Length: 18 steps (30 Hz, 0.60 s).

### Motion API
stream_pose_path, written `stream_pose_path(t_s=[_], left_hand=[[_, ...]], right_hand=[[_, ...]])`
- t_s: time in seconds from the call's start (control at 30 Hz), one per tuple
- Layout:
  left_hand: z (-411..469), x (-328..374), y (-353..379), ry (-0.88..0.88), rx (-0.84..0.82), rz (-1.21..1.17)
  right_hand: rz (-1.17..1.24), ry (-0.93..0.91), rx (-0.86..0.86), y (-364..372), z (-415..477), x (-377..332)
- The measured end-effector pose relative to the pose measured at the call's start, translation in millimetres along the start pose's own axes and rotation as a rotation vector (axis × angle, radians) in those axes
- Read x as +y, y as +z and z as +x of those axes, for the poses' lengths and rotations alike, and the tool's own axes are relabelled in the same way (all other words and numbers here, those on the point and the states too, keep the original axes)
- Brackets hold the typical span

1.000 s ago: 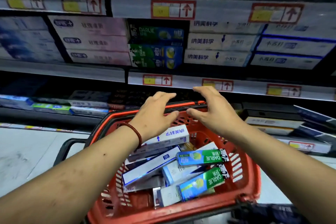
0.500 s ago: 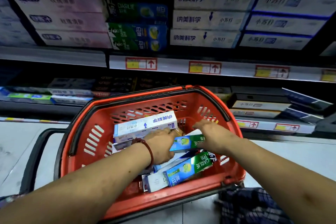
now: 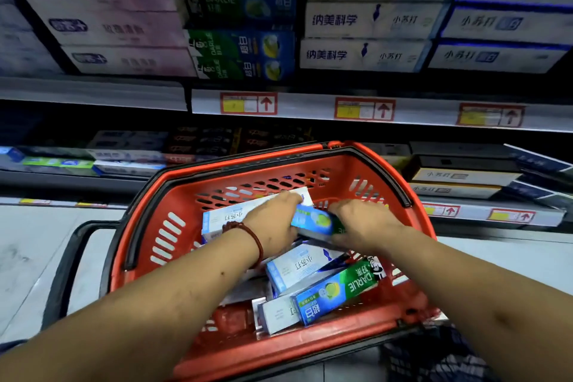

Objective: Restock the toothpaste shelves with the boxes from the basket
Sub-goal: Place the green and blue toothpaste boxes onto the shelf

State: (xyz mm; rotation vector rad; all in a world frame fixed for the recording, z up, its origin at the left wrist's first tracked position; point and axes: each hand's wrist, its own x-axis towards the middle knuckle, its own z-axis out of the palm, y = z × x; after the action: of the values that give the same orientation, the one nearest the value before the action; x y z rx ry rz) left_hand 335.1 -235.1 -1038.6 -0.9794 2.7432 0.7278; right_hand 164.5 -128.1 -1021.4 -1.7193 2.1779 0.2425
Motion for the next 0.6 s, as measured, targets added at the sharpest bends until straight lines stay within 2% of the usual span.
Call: stream_pose_path(t_s=[0.07, 0.13, 0.23, 0.33, 0.5, 0.6], left_hand=[[-1, 2, -20, -0.047, 0.165, -0.203], [-5, 7, -40, -0.128, 0.258, -0.404], [-14, 14, -64, -0.185, 0.2, -0.578], [-28, 18, -81, -0.142, 0.133, -0.629], [-47, 26, -109, -0.113, 0.231, -0.986], [-58, 17, -128, -0.086, 0.219, -1.056]], right_hand=[[0.157, 0.088, 0.084, -14, 0, -3], [0.432, 0.197, 0.171, -27, -1, -11], [1.086, 0.327, 0.298, -51, -2, -27], [1.619, 0.357, 0.23, -82, -13, -40], [1.969, 0.3, 0.232, -115, -24, -47], [2.021, 0.331, 0.391, -126, -24, -41]])
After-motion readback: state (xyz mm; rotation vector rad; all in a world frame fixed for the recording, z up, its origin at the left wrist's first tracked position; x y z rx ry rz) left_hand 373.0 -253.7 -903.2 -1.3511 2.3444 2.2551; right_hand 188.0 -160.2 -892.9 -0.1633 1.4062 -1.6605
